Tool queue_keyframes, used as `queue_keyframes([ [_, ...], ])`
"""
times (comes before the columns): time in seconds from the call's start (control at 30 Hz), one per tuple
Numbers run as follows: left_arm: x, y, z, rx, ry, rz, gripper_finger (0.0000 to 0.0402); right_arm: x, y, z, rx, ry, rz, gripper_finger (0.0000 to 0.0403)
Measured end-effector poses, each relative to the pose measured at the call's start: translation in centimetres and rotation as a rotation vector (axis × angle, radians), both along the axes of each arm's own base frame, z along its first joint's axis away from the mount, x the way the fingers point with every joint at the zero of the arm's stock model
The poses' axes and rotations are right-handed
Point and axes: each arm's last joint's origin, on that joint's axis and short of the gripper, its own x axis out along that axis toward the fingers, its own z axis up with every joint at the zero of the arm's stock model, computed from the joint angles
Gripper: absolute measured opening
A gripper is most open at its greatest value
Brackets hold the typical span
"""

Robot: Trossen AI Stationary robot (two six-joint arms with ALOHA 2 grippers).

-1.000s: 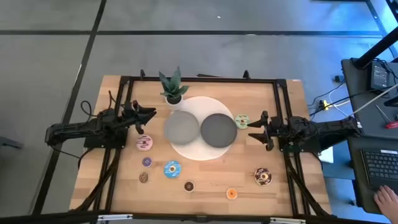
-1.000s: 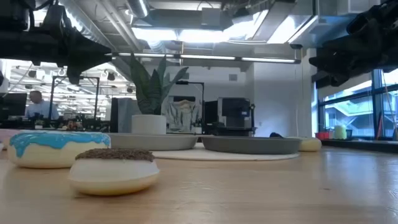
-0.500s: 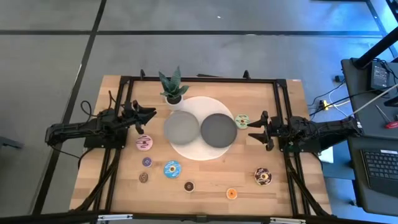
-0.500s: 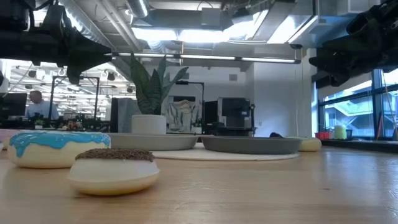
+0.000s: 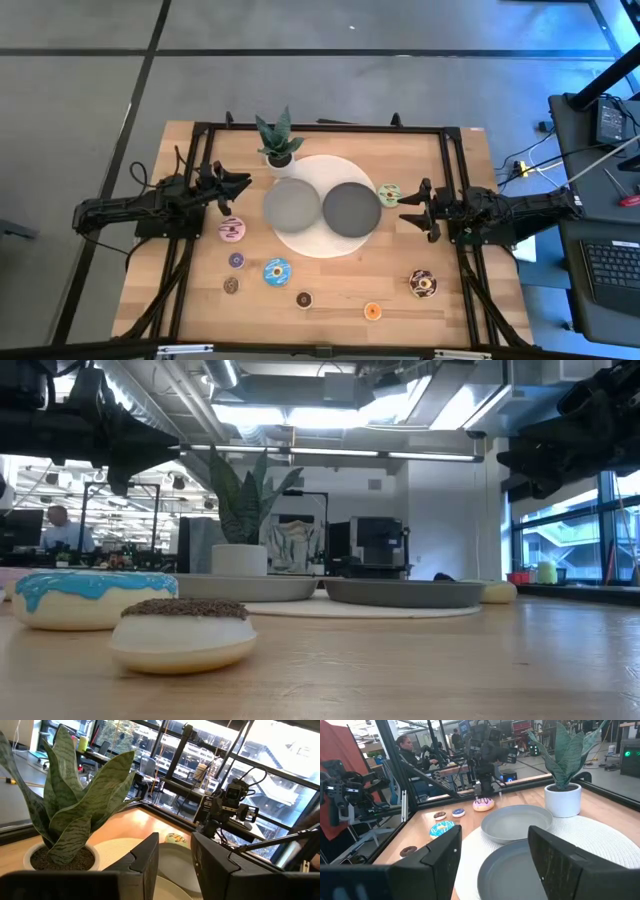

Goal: Pick & Place donuts

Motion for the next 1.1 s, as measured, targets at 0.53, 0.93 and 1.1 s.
queue_keyframes([
  [0.53,0.0,0.0,-0.01,0.0,0.0,0.0,0.011,0.0,0.0,0.0,0.0,0.0,0.0,0.0229],
  [0.93,0.0,0.0,0.0,0.0,0.0,0.0,0.011,-0.04,-0.46,0.36,-0.218,-0.019,-0.159,0.0229],
  [1.1,0.0,0.0,-0.01,0.0,0.0,0.001,0.011,-0.06,-0.62,0.26,-0.26,0.002,-0.216,0.0229],
])
